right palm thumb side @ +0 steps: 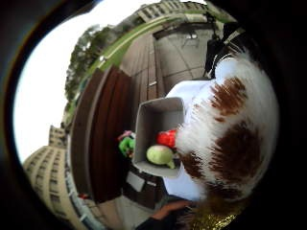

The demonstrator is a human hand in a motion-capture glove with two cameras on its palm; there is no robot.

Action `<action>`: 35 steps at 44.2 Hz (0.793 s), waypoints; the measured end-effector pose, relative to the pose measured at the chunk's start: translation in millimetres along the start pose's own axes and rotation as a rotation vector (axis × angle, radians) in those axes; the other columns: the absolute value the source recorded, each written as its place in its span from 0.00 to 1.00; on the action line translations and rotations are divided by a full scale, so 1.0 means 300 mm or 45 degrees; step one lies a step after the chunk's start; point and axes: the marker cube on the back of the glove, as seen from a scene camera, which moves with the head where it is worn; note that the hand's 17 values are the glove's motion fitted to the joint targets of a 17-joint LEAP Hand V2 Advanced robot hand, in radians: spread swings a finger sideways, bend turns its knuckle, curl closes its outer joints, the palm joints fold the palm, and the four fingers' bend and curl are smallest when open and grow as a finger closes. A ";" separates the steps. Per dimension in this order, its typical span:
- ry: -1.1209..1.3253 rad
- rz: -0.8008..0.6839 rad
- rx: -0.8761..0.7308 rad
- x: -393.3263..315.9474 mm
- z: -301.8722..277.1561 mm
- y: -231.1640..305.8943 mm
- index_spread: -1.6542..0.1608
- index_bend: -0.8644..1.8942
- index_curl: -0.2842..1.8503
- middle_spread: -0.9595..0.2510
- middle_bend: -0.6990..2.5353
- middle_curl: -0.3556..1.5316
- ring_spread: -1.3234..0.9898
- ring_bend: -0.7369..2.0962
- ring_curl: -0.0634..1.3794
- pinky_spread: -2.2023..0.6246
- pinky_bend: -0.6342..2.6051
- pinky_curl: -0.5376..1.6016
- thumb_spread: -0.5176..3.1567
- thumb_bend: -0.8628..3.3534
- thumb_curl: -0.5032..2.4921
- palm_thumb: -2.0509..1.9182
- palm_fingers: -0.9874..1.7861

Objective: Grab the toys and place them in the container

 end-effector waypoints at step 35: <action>-0.080 -0.276 -0.090 -0.406 0.312 0.094 0.69 0.32 0.13 0.47 0.30 0.52 0.39 0.65 0.36 0.62 0.49 0.44 0.38 0.21 0.47 0.68 0.68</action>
